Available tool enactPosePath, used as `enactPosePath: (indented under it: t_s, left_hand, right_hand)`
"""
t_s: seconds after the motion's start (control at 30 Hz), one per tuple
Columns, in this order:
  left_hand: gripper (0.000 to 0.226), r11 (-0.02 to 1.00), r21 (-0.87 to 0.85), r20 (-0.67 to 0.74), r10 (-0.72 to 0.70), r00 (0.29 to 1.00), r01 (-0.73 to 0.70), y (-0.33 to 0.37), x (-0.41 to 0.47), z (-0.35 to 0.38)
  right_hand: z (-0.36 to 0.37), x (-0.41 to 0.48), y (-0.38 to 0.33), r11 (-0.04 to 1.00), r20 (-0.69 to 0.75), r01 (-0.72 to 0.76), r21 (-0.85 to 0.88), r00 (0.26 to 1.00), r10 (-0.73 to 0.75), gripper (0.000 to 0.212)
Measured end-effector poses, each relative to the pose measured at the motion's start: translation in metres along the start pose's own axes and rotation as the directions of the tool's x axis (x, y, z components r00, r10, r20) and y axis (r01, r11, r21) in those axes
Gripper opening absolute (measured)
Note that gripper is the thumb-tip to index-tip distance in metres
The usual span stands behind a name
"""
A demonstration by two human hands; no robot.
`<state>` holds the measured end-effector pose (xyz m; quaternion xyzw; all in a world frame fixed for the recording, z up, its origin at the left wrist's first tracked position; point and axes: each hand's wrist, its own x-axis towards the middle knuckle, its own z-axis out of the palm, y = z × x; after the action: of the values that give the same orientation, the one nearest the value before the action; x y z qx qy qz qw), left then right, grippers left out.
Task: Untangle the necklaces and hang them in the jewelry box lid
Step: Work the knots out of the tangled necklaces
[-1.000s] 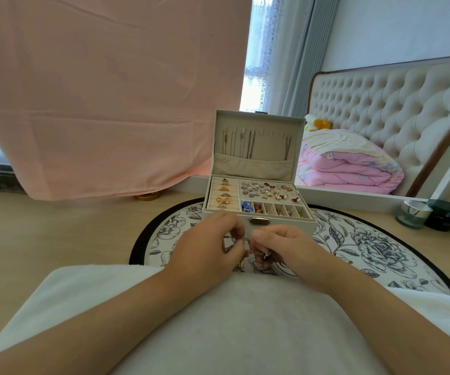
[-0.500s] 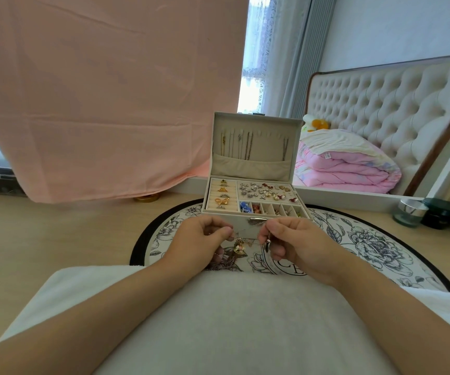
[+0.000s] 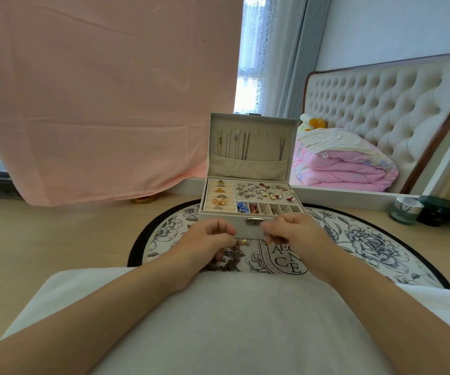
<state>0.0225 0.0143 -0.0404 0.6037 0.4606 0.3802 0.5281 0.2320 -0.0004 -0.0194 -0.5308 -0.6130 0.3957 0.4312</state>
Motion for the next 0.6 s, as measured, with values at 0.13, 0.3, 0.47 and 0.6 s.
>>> enactPosePath:
  t_s: [0.13,0.3,0.47,0.6]
  left_hand:
    - [0.003,0.970,0.231,-0.091,0.100,0.991,-0.076,-0.006,0.002,0.004]
    - [0.012,0.823,0.535,-0.040,0.250,0.967,-0.191,-0.007,-0.002,0.003]
    - [0.024,0.915,0.387,-0.049,0.140,0.989,-0.111,-0.005,0.001,-0.001]
    - [0.037,0.971,0.233,-0.058,-0.035,0.998,0.048,0.000,0.002,-0.009]
  right_hand:
    - [0.000,0.005,-0.002,0.985,-0.150,0.027,0.172,0.989,-0.001,0.051]
    - [0.000,0.002,-0.005,0.832,0.081,-0.131,0.539,0.991,0.104,0.030]
    - [0.000,0.001,-0.002,0.859,0.240,-0.213,0.466,0.965,0.109,0.027]
    - [-0.003,0.002,-0.006,0.726,0.127,-0.076,0.684,0.992,-0.016,0.030]
